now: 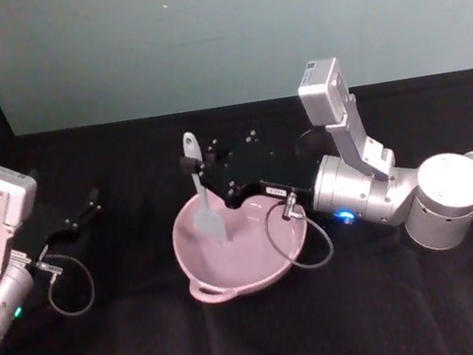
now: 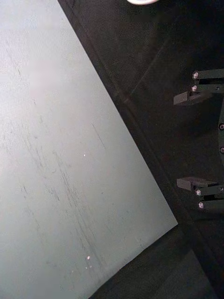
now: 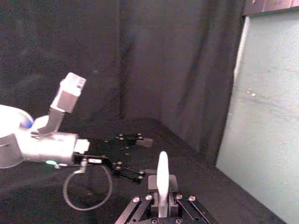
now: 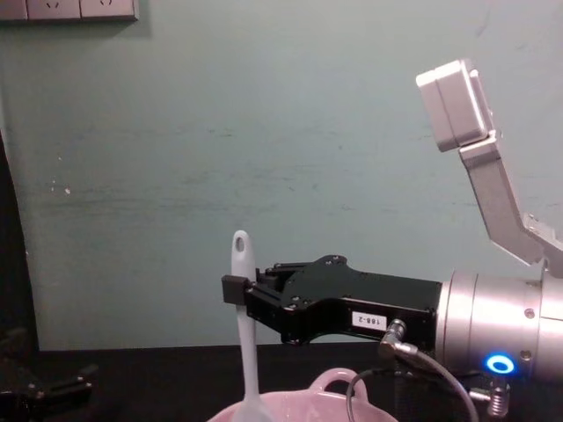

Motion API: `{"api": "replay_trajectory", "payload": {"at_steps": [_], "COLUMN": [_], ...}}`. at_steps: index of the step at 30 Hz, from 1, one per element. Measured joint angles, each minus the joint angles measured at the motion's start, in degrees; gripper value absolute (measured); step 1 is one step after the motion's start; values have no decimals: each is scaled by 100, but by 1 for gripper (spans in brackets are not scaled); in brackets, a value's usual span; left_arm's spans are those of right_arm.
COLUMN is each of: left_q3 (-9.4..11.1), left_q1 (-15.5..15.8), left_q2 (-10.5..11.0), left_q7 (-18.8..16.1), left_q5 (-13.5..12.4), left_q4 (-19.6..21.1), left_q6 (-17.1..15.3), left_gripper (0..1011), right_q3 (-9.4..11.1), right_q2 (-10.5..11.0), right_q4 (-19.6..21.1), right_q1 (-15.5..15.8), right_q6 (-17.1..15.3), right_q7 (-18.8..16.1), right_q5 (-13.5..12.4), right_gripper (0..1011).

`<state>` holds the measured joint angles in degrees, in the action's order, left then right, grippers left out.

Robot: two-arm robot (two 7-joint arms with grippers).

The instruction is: Use the one hand to pick up the spoon and stir the clear water in the bowl.

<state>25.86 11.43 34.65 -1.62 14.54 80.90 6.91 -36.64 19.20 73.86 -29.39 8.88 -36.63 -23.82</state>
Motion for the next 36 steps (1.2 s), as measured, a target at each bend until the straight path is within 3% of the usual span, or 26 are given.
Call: {"api": "replay_trajectory", "payload": {"at_steps": [10, 16, 26, 36], "left_q3": [0, 0, 0, 0], "left_q1": [0, 0, 0, 0], "left_q2": [0, 0, 0, 0], "left_q7": [0, 0, 0, 0], "left_q5": [0, 0, 0, 0], "left_q4": [0, 0, 0, 0], "left_q6": [0, 0, 0, 0], "left_gripper": [1011, 1011, 1011, 1011], "right_q3": [178, 302, 510, 410], "right_q2": [8, 118, 441, 555], "right_q4": [-97, -69, 321, 531], "right_q1": [-2, 42, 284, 392], "right_q6": [129, 100, -182, -390], "right_q7": [180, 78, -376, -711], "right_q5": [295, 288, -152, -572], "right_gripper": [114, 116, 114, 114]}}
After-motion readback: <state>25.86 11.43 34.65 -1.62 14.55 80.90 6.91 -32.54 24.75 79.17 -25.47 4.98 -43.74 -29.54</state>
